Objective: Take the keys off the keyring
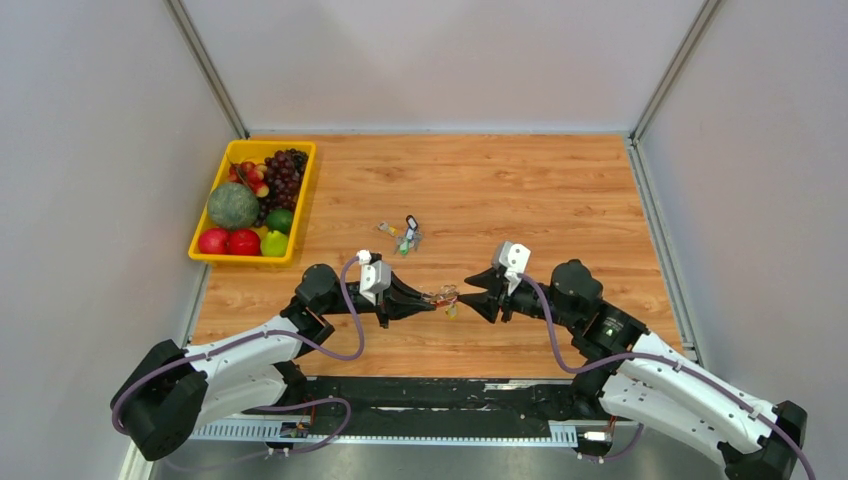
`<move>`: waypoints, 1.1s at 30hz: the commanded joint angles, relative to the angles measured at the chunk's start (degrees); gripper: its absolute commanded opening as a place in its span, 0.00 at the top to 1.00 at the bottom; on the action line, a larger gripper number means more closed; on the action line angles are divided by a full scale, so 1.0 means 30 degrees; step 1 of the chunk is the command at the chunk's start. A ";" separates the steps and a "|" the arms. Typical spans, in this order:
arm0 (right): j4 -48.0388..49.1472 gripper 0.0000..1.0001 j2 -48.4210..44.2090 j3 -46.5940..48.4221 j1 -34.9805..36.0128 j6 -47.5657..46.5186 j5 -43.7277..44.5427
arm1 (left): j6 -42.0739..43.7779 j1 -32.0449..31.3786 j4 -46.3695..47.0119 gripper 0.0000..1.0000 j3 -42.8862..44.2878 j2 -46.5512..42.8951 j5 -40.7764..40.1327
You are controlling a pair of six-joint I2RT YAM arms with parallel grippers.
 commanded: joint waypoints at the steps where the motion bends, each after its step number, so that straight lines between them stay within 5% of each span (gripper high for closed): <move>1: 0.1047 0.58 -0.0522 0.0196 0.0239 -0.0468 -0.0186 | -0.0208 -0.0114 0.1318 1.00 0.0534 -0.0191 0.0388; 21: 0.1773 0.70 0.1063 0.0367 0.1973 -0.1564 -0.0029 | -0.0691 -0.0114 0.1420 1.00 0.0917 0.0329 0.1588; 25: 0.2329 0.76 0.1105 0.0464 0.2054 -0.1778 -0.0377 | -0.0850 -0.0114 0.1477 1.00 0.1048 0.0545 0.1919; 31: 0.2308 1.00 0.0767 0.0492 0.2076 -0.1597 -0.0579 | -0.0879 -0.0114 0.1523 1.00 0.0990 0.0376 0.1670; 33: 0.2308 1.00 0.0779 0.0563 0.2062 -0.1209 -0.0214 | -0.0894 -0.0107 0.1501 0.91 0.0940 0.0276 0.1210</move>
